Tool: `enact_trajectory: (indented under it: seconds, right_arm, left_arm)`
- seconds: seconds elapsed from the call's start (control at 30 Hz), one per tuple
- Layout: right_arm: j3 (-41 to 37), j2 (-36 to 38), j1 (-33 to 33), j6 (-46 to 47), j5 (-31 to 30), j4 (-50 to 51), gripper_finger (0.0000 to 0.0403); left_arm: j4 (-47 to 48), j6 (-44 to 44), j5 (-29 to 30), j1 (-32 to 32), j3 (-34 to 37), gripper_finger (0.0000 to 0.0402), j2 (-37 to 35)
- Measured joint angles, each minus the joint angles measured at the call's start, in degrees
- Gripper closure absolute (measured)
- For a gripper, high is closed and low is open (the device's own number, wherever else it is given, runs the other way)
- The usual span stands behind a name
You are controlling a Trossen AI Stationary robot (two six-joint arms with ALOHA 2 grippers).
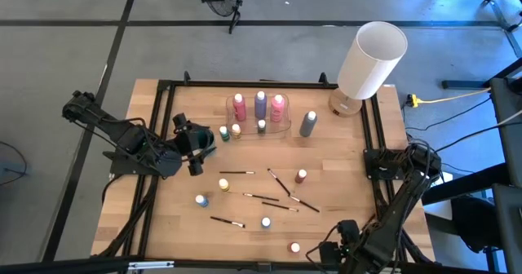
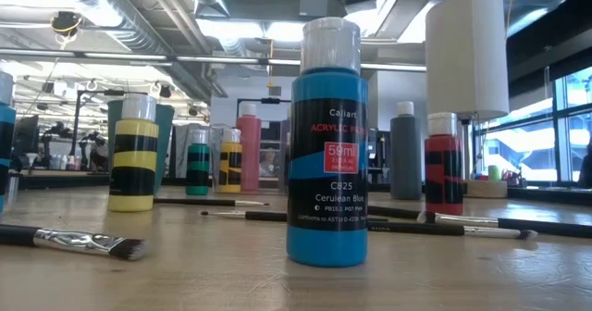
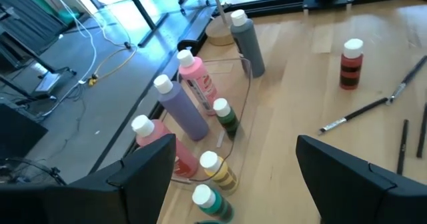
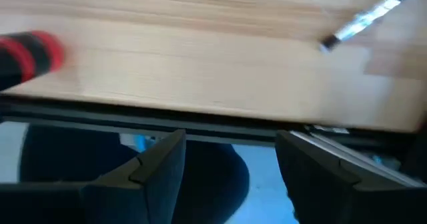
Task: Pick & Place Paint Supplies
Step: Put the black paint brush into the green cup
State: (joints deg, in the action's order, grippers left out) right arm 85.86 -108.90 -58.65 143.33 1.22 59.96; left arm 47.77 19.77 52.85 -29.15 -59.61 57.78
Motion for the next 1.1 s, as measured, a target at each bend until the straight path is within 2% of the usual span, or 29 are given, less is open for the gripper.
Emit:
enact_trajectory:
  seconds: [0.1, 0.37, 1.1]
  right_arm:
    - [0.0, 0.0, -0.6, -0.5, -2.0, 0.3, 0.0167]
    - [0.0, 0.7, -1.6, -0.2, 0.3, 6.7, 0.0167]
    - [0.0, 9.9, -3.0, 0.2, -2.2, 26.2, 0.0167]
  left_arm:
    - [0.0, 0.0, -0.3, 0.0, 0.0, 0.0095, 0.0]
    - [0.0, 0.0, -0.2, 0.0, 0.0, 0.0095, 0.0]
    - [0.0, -1.0, -0.1, 0.0, 0.0, 0.0095, 0.0]
